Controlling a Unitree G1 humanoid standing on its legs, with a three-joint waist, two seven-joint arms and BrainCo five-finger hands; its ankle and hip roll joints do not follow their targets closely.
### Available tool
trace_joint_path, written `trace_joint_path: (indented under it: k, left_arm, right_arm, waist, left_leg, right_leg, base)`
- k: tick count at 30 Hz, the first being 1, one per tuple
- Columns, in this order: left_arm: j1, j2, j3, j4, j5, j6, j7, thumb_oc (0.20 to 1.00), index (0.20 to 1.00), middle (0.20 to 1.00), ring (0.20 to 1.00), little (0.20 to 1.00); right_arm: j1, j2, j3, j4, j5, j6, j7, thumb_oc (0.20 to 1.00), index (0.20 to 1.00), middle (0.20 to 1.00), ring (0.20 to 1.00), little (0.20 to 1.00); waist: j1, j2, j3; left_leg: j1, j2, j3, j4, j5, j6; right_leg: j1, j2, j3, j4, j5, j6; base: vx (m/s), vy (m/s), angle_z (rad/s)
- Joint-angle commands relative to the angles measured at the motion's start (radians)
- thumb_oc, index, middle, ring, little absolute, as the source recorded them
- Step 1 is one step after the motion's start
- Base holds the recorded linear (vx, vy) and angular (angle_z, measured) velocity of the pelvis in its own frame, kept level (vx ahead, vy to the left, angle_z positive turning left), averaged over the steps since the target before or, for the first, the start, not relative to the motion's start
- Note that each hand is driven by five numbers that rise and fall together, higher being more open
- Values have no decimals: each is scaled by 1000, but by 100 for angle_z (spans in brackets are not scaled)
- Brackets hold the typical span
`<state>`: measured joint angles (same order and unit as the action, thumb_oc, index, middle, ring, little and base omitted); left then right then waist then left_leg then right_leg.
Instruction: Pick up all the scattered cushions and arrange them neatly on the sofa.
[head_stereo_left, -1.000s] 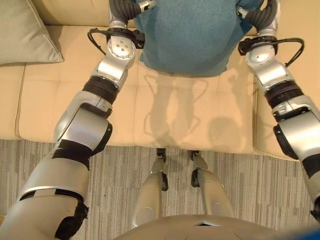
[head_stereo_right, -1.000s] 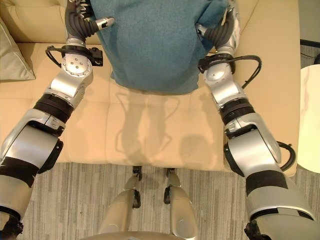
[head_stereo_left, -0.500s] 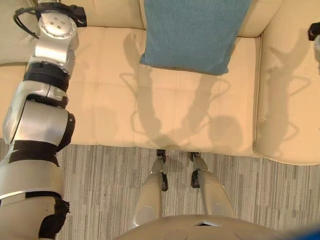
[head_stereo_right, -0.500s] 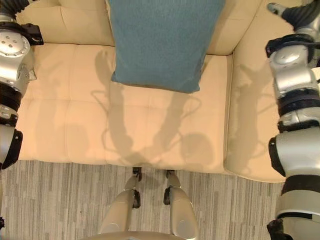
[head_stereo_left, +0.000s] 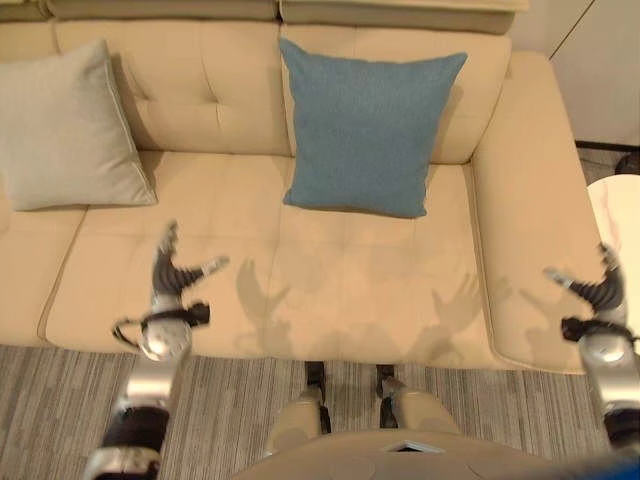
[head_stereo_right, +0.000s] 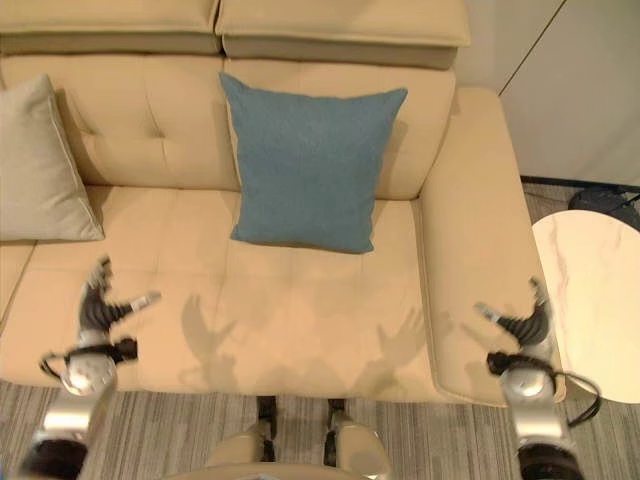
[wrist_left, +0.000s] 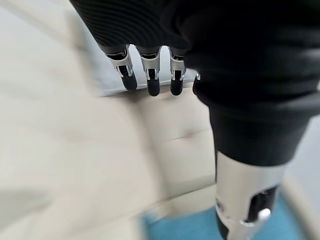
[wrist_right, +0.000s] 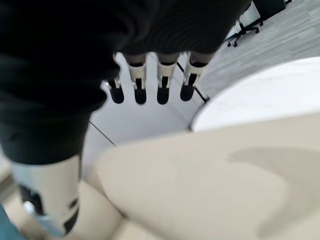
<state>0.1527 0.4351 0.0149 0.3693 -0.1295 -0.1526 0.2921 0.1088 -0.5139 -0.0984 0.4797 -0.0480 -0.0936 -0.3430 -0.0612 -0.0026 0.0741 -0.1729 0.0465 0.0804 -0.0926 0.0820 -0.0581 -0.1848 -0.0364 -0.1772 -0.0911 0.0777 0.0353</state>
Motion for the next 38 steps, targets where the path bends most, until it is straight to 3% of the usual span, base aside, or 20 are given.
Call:
trace_joint_path:
  k: [1,3,9,13,15,19,24,26,28,29,33,38]
  left_arm:
    - [-107,44,-40,135,74,8,-81,1000,1000,1000,1000,1000]
    - [-66,-22,-63,317,91,41,-110,1000,1000,1000,1000,1000]
    - [-60,-99,-95,663,129,72,-103,1000,1000,1000,1000,1000]
    - [-106,-127,-122,817,176,76,-100,1000,1000,1000,1000,1000]
    - [-122,-138,-136,855,202,79,-102,1000,1000,1000,1000,1000]
    - [-130,-147,-164,855,234,86,-95,1000,1000,1000,1000,1000]
    - [-161,-157,-201,851,253,86,-81,1000,1000,1000,1000,1000]
    - [-170,-152,-202,855,248,88,-80,1000,1000,1000,1000,1000]
    - [-180,-140,-199,865,240,91,-79,1000,1000,1000,1000,1000]
    - [-188,-130,-197,872,237,97,-78,1000,1000,1000,1000,1000]
    - [-178,-144,-182,882,214,90,-81,1000,1000,1000,1000,1000]
    - [-171,-155,-174,884,191,92,-92,1000,1000,1000,1000,1000]
  right_arm:
    - [-99,-41,44,70,-71,-38,39,1000,1000,1000,1000,1000]
    - [-86,9,91,155,-69,-33,69,1000,1000,1000,1000,1000]
    - [-84,60,198,391,-99,-25,86,1000,1000,1000,1000,1000]
    - [-124,92,245,589,-95,-9,81,1000,1000,1000,1000,1000]
    - [-130,114,254,678,-90,3,92,1000,1000,1000,1000,1000]
    - [-128,138,249,739,-75,19,99,1000,1000,1000,1000,1000]
    - [-161,161,264,774,-81,46,93,1000,1000,1000,1000,1000]
    - [-198,157,275,780,-84,61,97,1000,1000,1000,1000,1000]
    - [-224,152,285,790,-80,67,98,1000,1000,1000,1000,1000]
    - [-233,152,283,798,-66,67,104,1000,1000,1000,1000,1000]
    - [-219,172,273,805,-48,65,108,1000,1000,1000,1000,1000]
    - [-223,175,272,804,-38,67,106,1000,1000,1000,1000,1000]
  waist:
    - [18,-35,-43]
    - [19,-33,-47]
    - [26,-41,-29]
    - [35,-66,-8]
    - [25,-68,-12]
    - [6,-48,-22]
    - [10,-41,4]
    - [17,-39,22]
    - [27,-32,32]
    - [34,-30,30]
    - [56,-54,-27]
    - [57,-60,-47]
  left_leg:
    - [41,16,42,5,-57,-35]
    - [80,17,43,5,-61,-28]
    - [117,37,33,53,-61,-36]
    - [89,21,5,206,-155,-26]
    - [117,-1,-9,262,-205,-26]
    - [150,-7,-14,212,-208,-23]
    - [160,-77,-65,119,-207,21]
    - [153,-80,-61,101,-188,32]
    - [128,-74,-57,96,-162,46]
    - [121,-76,-58,87,-150,54]
    - [122,-75,-43,75,-149,36]
    - [148,-56,-34,59,-148,22]
  right_leg:
    - [61,-57,-25,4,-52,117]
    - [101,-48,-21,5,-65,109]
    - [164,-20,-1,16,-97,85]
    - [158,-41,-6,24,-82,77]
    - [131,-56,-10,34,-68,76]
    - [91,-59,-10,54,-46,83]
    - [-8,-101,-9,88,19,123]
    - [-42,-109,-13,136,18,128]
    - [-56,-108,-7,208,-22,124]
    - [-34,-92,26,271,-62,112]
    - [86,-88,39,123,-69,115]
    - [136,-74,23,51,-56,116]
  base:
    - [-61,-46,2]
    - [-65,-55,1]
    - [-107,-65,1]
    - [-211,16,4]
    - [-231,108,-3]
    - [-135,137,20]
    - [-202,174,-13]
    - [-226,120,-39]
    - [-240,67,-75]
    - [-187,21,-45]
    - [9,-98,9]
    - [49,-82,6]
